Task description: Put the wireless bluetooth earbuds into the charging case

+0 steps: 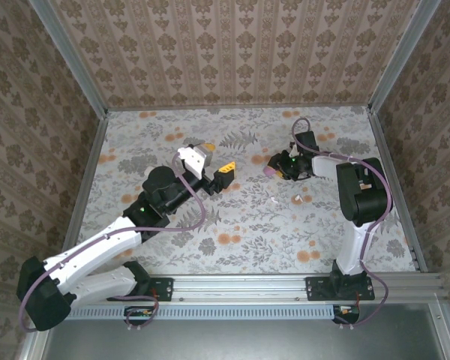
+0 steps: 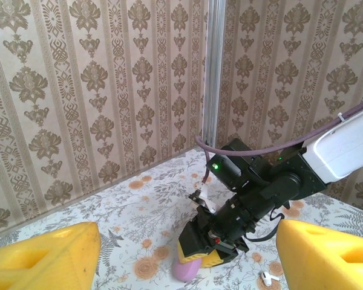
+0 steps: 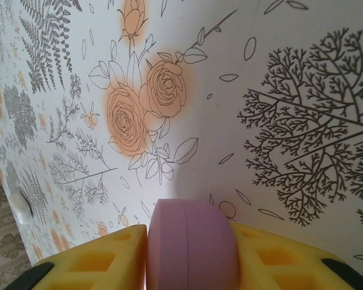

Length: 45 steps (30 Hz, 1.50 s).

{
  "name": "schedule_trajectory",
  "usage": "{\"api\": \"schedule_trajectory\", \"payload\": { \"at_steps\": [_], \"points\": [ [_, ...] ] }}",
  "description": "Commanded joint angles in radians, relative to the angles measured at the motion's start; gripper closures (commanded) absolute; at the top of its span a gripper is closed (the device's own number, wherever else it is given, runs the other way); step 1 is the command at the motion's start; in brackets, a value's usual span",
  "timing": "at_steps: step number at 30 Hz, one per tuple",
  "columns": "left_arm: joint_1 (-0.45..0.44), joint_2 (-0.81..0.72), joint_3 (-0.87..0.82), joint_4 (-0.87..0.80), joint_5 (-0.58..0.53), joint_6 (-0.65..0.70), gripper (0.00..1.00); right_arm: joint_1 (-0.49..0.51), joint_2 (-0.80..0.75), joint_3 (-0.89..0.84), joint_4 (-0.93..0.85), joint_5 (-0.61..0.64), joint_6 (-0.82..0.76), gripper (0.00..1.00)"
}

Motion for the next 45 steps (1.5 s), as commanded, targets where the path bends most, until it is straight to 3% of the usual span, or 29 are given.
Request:
{"api": "schedule_trajectory", "payload": {
  "at_steps": [1,22,30,33,35,39,42,45],
  "points": [
    [0.003,0.004,0.006,0.004,0.003,0.006,0.23,-0.014,-0.022,-0.025,-0.056,0.018,-0.034,0.59],
    [0.003,0.03,0.023,0.008,0.013,-0.003,0.23,-0.024,-0.115,-0.085,-0.085,0.01,-0.035,0.47],
    [0.025,0.06,0.081,-0.159,-0.109,-0.067,0.22,-0.024,-0.241,-0.11,-0.191,0.05,-0.053,0.46],
    [0.106,0.083,0.119,-0.331,-0.191,-0.192,0.22,-0.024,-0.332,-0.139,-0.196,0.065,-0.051,0.45],
    [0.211,0.112,0.149,-0.485,-0.191,-0.305,0.22,-0.023,-0.391,-0.15,-0.204,0.069,-0.051,0.45],
    [0.457,0.187,0.147,-0.644,-0.022,-0.481,0.25,-0.017,-0.492,-0.148,-0.234,0.066,-0.062,0.43],
    [0.578,0.24,0.163,-0.7,0.048,-0.458,0.26,-0.012,-0.537,-0.139,-0.26,0.055,-0.072,0.42],
    [0.647,0.31,0.242,-0.812,0.023,-0.325,0.24,-0.011,-0.583,-0.131,-0.275,0.036,-0.076,0.41]
  ]
}}
